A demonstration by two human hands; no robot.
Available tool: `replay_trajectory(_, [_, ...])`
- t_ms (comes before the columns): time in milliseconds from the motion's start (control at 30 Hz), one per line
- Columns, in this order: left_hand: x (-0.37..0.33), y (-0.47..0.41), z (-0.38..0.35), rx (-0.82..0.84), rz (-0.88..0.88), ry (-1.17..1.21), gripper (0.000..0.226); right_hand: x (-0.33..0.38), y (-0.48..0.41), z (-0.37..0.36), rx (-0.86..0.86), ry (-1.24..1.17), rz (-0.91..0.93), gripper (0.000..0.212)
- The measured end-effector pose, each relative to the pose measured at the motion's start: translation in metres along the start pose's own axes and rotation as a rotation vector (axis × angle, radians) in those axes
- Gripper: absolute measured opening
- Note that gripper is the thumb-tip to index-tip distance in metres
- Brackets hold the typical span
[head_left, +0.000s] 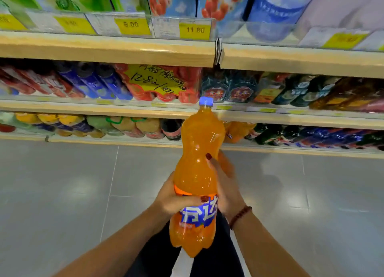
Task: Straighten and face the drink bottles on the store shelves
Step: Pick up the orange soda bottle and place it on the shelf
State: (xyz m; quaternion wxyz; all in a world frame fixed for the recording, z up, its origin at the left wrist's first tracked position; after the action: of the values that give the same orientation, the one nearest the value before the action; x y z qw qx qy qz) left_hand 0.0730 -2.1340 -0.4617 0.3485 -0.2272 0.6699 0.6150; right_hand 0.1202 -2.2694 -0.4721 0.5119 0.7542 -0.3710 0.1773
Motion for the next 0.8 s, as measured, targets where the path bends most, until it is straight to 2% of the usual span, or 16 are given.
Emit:
replay_trajectory(67, [0.023, -0.024, 0.003, -0.036, 0.007, 0.010, 0.105, -0.016, -0.023, 0.011, -0.009, 0.042, -0.016, 0.075])
replay_trajectory(133, [0.050, -0.049, 0.007, -0.059, 0.009, 0.016, 0.113, -0.037, -0.046, 0.021, 0.010, 0.080, -0.002, 0.069])
replay_trajectory(267, [0.100, -0.101, 0.015, -0.051, -0.018, -0.001, 0.098, -0.079, -0.096, 0.041, -0.005, 0.097, 0.063, 0.083])
replay_trajectory(367, [0.132, -0.135, 0.017, -0.059, -0.017, 0.014, 0.095, -0.101, -0.127, 0.053, 0.054, 0.087, 0.113, 0.057])
replay_trajectory(433, [0.149, -0.154, 0.018, -0.086, -0.017, 0.031, 0.097, -0.113, -0.146, 0.062, 0.047, 0.070, 0.119, 0.048])
replay_trajectory(567, [0.173, -0.185, 0.018, -0.082, 0.014, 0.031, 0.089, -0.131, -0.180, 0.078, 0.051, 0.104, 0.138, 0.067])
replay_trajectory(700, [0.188, -0.219, 0.017, -0.130, -0.008, -0.002, 0.104, -0.146, -0.211, 0.092, 0.089, 0.088, 0.173, 0.086])
replay_trajectory(800, [0.200, -0.239, 0.021, -0.128, -0.101, 0.037, 0.120, -0.155, -0.231, 0.099, 0.133, 0.054, 0.222, 0.080])
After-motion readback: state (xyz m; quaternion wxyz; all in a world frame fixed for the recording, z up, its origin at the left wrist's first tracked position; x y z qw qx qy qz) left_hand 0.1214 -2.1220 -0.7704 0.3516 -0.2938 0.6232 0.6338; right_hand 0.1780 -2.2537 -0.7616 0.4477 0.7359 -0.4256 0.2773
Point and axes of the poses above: each hand's wrist, its own y-axis away from the middle knuckle, its own z-axis out of the back of the hand, x = y × z, the point moved 1 cm from there along -y, towards the middle knuckle, and after that the axes turned 11 degrees about -y, right-handed, at the moved point
